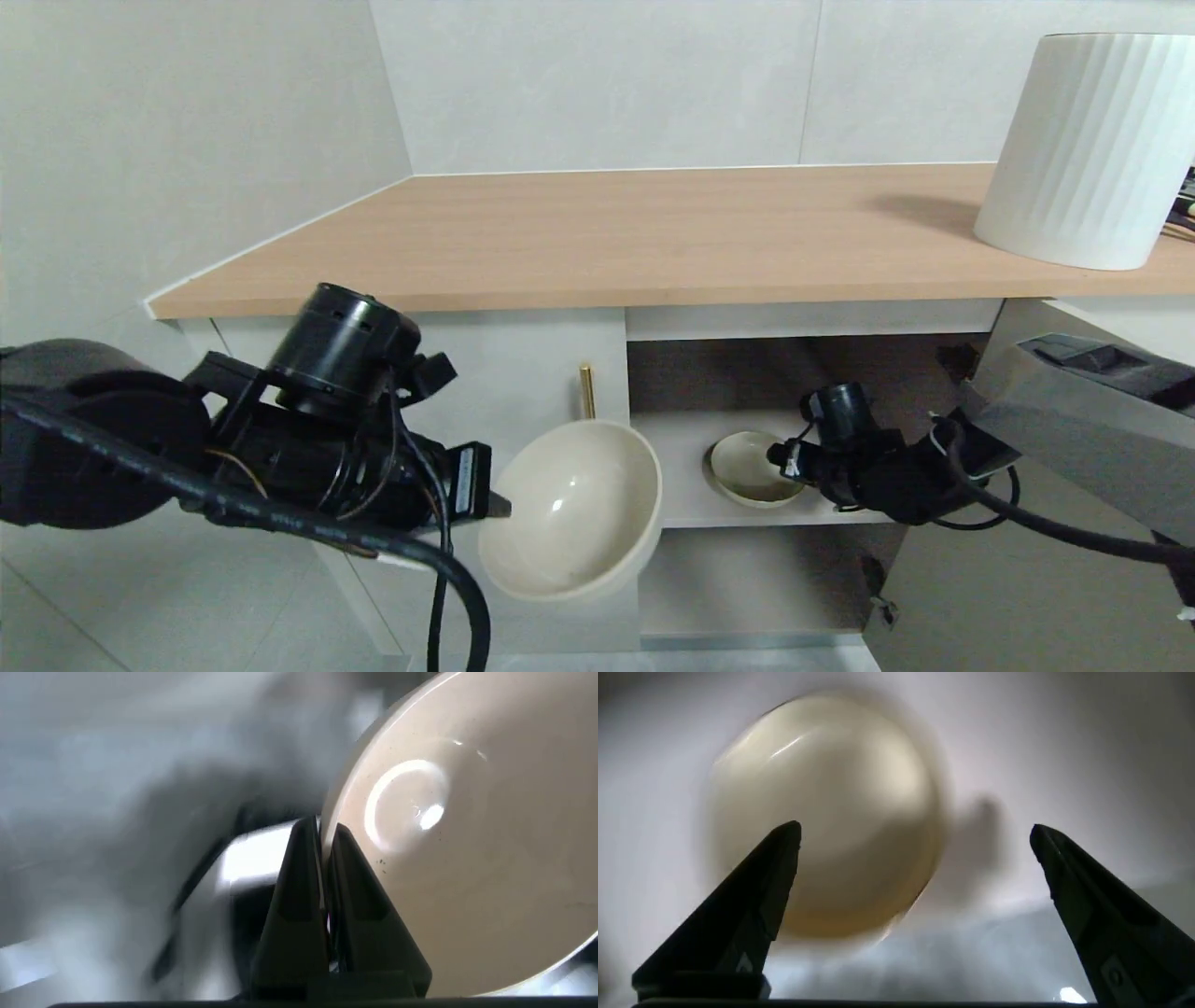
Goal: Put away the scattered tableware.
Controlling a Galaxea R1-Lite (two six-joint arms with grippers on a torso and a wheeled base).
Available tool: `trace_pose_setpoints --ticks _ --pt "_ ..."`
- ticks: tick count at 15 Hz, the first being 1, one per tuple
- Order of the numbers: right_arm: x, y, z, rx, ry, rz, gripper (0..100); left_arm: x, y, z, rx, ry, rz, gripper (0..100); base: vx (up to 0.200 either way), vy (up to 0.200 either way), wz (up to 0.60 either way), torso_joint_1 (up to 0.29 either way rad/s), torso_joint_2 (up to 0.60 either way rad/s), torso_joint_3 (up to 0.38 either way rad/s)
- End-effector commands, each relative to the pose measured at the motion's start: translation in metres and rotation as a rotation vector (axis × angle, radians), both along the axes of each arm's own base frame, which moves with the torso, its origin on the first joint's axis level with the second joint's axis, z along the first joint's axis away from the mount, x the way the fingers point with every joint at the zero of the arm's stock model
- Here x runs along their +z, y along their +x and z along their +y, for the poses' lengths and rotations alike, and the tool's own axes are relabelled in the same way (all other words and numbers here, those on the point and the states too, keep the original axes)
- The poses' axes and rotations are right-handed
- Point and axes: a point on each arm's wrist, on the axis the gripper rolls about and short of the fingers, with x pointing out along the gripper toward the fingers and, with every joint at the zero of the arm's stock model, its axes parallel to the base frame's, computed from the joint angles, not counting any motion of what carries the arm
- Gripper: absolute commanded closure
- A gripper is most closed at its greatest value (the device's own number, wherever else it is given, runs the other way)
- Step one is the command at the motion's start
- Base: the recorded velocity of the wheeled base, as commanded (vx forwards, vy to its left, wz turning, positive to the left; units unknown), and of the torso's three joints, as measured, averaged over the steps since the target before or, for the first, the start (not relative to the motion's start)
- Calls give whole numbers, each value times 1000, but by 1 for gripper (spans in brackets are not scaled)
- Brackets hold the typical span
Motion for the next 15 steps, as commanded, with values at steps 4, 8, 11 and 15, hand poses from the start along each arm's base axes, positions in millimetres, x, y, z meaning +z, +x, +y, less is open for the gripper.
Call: trace_pose_setpoints --ticks 4,8,11,15 --pt "108 -85 20 282 93 67 0 -50 -10 -36 -186 167 149 100 0 0 0 0 0 0" --pt "132 -134 30 510 14 149 0 -89 6 -70 -140 299 199 100 0 0 0 0 0 0" --pt "137 -157 38 600 -16 140 0 -92 18 -88 3 318 169 100 0 0 0 0 0 0" --pt "119 -169 50 678 -98 185 0 -77 12 -92 3 293 123 100 0 0 0 0 0 0"
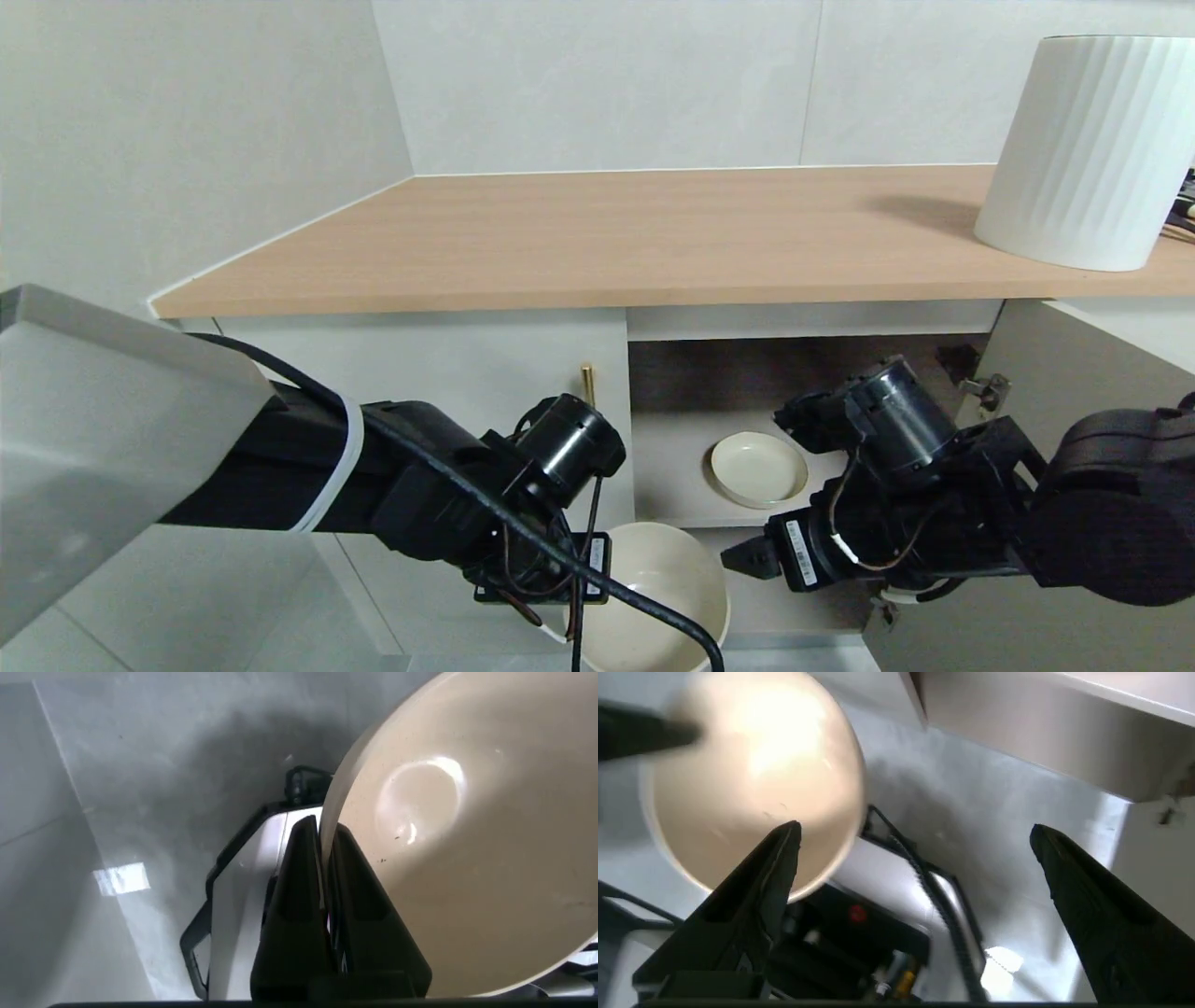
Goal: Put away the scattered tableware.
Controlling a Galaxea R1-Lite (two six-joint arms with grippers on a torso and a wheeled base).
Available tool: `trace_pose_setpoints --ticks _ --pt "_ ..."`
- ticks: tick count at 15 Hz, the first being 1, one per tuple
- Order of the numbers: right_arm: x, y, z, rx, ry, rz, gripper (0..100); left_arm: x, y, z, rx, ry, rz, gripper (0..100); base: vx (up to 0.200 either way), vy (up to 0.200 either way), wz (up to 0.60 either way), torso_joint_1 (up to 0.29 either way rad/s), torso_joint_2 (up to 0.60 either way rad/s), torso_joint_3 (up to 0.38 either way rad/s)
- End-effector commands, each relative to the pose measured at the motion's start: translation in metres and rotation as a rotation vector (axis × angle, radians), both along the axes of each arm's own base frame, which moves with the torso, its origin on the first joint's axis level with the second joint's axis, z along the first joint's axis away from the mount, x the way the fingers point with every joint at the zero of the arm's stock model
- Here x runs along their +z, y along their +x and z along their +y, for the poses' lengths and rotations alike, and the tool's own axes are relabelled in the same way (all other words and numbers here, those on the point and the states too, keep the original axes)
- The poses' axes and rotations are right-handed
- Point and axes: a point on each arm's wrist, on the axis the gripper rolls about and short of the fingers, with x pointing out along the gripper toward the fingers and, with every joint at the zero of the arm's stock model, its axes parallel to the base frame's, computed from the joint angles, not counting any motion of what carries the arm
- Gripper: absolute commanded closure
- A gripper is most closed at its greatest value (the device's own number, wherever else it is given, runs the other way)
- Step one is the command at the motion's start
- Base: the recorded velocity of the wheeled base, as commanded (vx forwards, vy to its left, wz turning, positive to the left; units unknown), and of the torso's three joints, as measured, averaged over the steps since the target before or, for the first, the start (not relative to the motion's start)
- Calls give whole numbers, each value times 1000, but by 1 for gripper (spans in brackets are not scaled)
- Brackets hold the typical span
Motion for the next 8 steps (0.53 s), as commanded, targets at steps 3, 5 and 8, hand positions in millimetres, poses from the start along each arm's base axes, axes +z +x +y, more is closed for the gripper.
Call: trace_pose_setpoints --ticks 3,5,8 --pt "-13 -3 9 28 -43 24 0 11 -8 -5 -10 11 -55 100 0 0 0 0 0 0" --pt "-24 -1 15 35 -64 46 0 15 -10 -5 -8 15 -73 100 0 0 0 0 0 0" --pt "-36 3 20 27 -91 65 0 21 -13 -5 -14 4 -85 100 0 0 0 0 0 0"
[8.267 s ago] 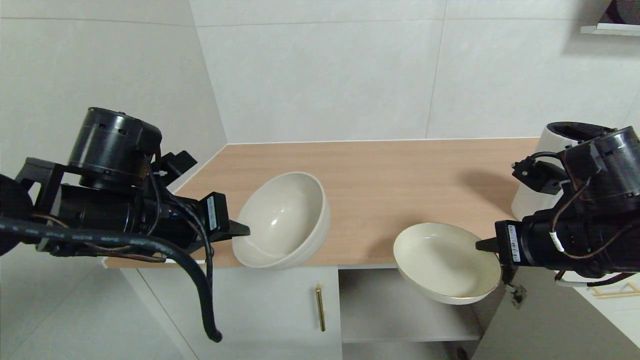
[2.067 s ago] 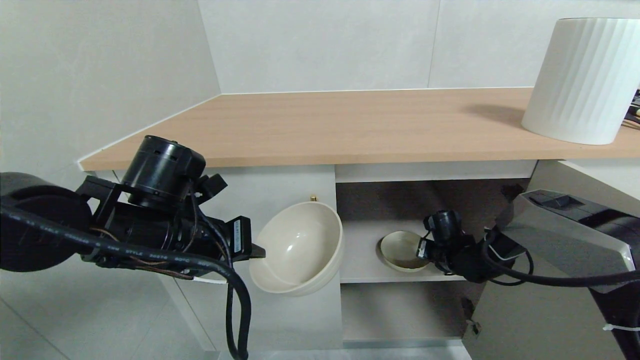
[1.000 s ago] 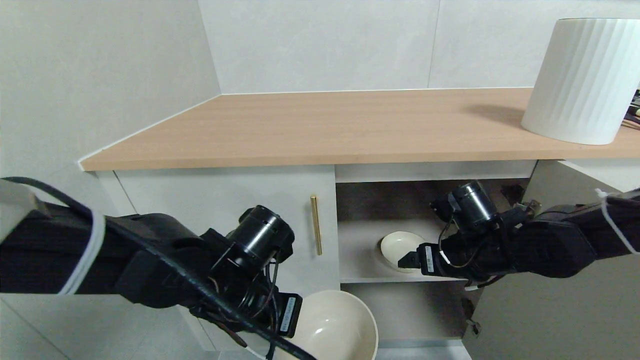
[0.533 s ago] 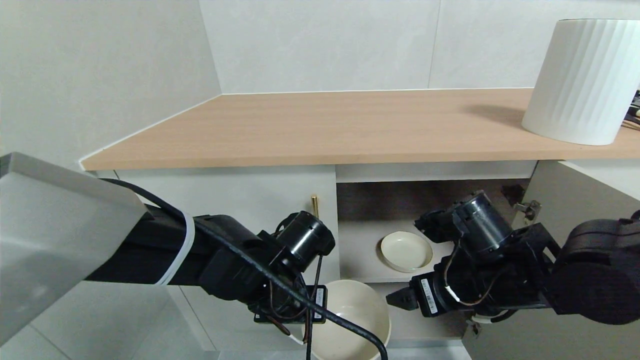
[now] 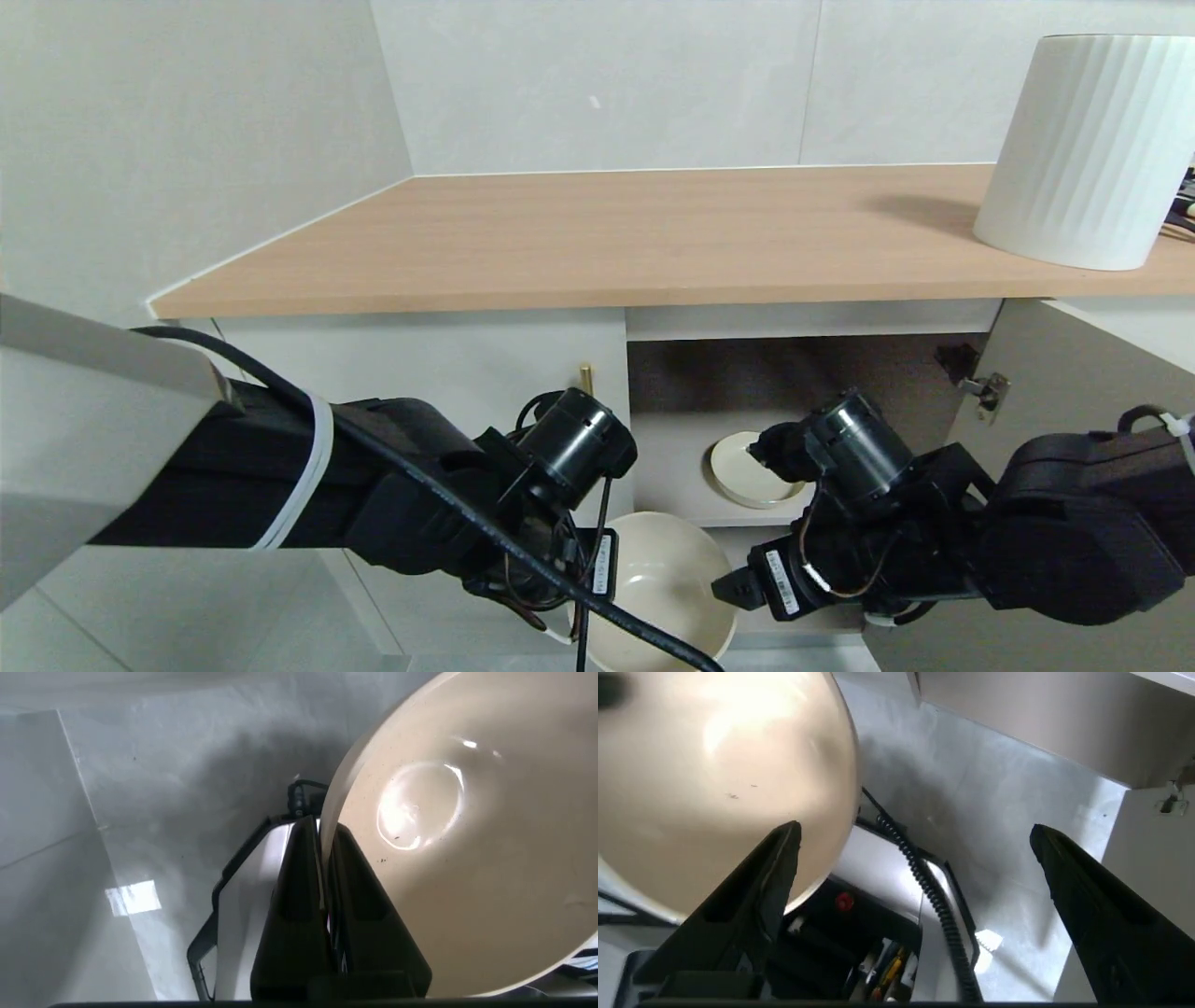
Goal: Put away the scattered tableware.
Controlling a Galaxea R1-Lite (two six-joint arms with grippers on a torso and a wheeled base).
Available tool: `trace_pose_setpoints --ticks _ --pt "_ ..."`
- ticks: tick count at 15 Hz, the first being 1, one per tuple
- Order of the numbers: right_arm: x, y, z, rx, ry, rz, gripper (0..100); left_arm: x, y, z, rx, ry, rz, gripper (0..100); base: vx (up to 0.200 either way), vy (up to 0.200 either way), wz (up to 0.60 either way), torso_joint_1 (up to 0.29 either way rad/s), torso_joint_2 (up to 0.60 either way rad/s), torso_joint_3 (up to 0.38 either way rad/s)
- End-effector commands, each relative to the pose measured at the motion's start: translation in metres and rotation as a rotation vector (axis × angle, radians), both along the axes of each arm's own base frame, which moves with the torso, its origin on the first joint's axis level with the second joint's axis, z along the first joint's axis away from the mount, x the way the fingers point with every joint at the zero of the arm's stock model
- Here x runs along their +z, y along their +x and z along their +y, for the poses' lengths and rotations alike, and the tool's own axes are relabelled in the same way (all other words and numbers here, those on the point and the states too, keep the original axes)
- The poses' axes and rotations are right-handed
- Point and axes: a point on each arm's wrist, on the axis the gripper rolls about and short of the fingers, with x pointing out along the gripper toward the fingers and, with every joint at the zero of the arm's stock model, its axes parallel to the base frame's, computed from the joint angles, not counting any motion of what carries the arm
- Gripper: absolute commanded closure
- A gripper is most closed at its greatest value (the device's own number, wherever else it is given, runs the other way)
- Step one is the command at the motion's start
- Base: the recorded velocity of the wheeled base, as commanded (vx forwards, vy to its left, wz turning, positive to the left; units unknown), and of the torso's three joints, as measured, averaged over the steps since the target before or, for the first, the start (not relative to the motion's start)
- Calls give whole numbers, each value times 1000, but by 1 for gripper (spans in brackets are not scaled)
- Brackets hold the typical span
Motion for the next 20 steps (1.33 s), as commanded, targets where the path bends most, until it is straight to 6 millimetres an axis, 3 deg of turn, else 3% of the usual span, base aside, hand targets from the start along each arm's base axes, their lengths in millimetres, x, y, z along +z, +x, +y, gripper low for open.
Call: trace_pose_setpoints --ticks 1,8,9,20 --pt "-14 4 5 -4 -30 22 0 5 -4 0 -8 -9 -10 100 0 0 0 0 0 0" --pt "-13 6 7 -14 -18 -3 0 4 -3 -1 -8 -5 -6 100 0 0 0 0 0 0" --pt "-13 7 7 -14 -17 -4 100 3 -3 -1 -8 -4 -5 100 0 0 0 0 0 0" --pt "-13 7 7 -14 -15 -5 100 4 -3 0 -8 -4 -5 100 0 0 0 0 0 0"
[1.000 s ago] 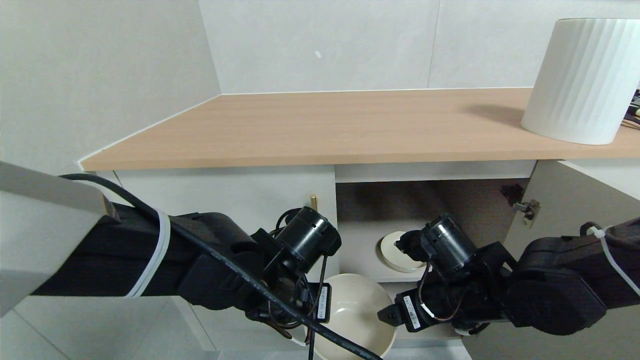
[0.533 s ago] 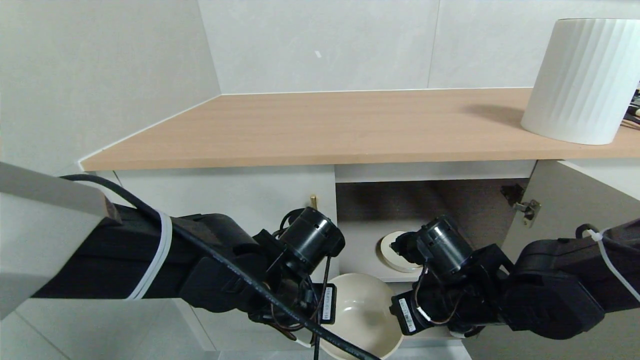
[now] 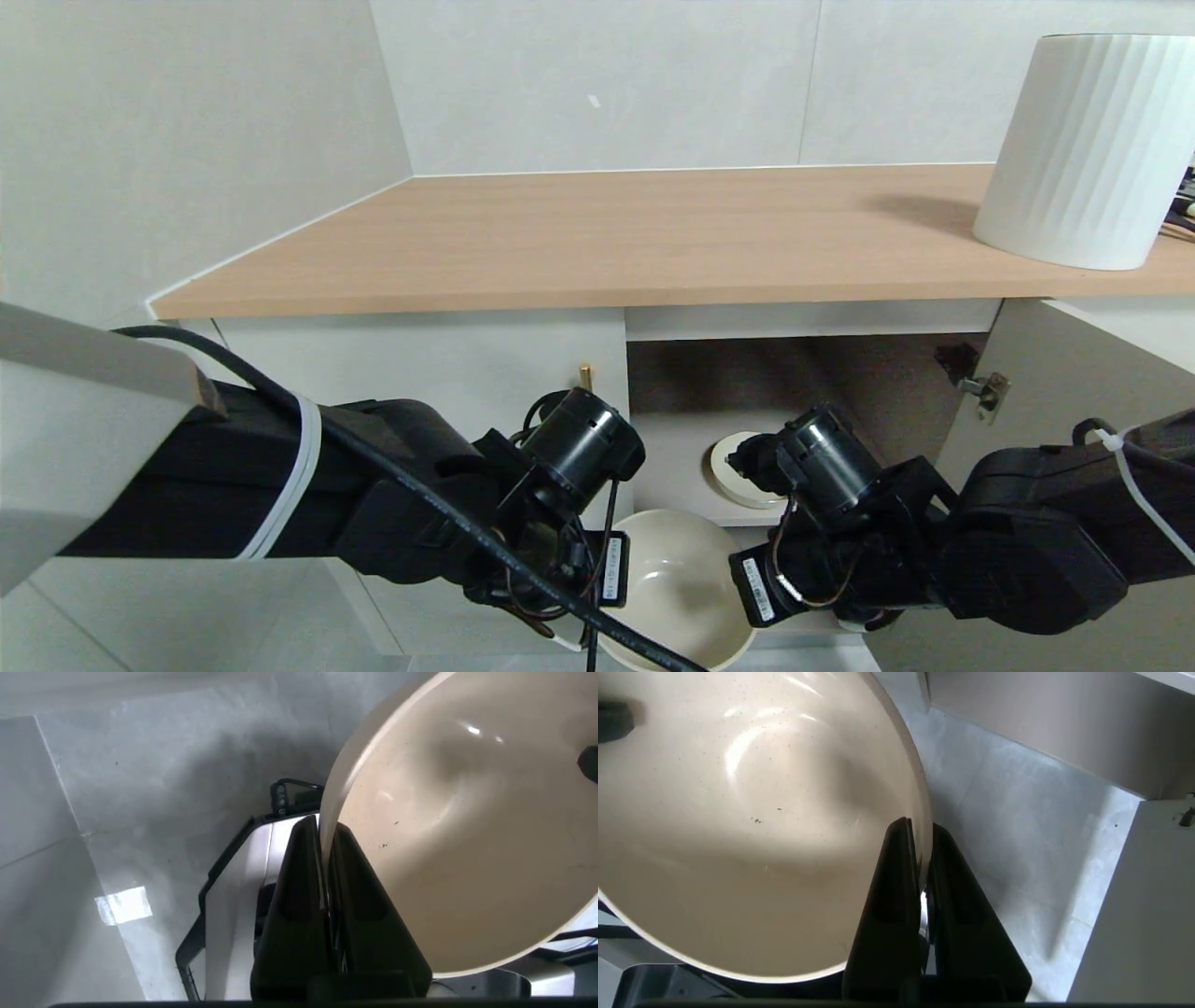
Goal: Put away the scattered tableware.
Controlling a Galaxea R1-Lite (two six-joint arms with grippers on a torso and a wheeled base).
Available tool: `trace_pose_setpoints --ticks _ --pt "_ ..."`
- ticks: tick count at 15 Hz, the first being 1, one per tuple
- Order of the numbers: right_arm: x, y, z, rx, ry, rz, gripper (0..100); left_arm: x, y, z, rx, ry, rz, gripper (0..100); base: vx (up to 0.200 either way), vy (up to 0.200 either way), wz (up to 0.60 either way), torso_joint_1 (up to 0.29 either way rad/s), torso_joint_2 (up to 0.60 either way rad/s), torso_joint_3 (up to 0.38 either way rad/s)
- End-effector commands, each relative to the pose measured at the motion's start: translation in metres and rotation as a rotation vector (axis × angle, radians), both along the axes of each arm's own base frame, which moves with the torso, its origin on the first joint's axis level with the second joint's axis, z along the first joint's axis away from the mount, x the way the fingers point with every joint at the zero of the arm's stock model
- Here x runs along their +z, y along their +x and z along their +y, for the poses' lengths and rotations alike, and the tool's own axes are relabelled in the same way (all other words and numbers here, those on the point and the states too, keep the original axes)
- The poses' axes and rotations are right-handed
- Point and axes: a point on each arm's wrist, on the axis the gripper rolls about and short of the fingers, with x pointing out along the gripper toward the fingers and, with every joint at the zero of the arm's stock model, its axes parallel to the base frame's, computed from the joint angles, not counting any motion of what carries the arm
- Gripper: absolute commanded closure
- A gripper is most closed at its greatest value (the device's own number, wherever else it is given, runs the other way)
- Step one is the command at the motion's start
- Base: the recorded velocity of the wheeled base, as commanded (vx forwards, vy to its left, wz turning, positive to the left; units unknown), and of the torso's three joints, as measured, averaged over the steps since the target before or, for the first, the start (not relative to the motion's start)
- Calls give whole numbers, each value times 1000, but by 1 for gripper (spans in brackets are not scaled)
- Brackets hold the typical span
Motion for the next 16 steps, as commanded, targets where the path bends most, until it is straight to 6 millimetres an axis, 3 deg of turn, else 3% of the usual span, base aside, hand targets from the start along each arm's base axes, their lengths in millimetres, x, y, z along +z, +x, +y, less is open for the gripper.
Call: trace_pose_setpoints --ticks 1,3,4,12,16 --pt "0 0 0 -1 -4 0 100 1 0 0 2 2 -2 100 0 0 0 0 0 0" --pt "0 0 0 -2 -4 0 100 0 -1 1 -1 8 1 100 0 0 0 0 0 0" --pt "-1 0 0 0 -5 1 100 0 -1 1 -2 12 4 0 0 0 0 0 0 0" --pt "-6 -1 -1 2 -22 13 100 2 -2 2 -3 8 2 0 0 0 0 0 0 0" --pt "-25 12 -5 -49 -91 33 100 1 -2 2 -3 9 3 0 0 0 0 0 0 0"
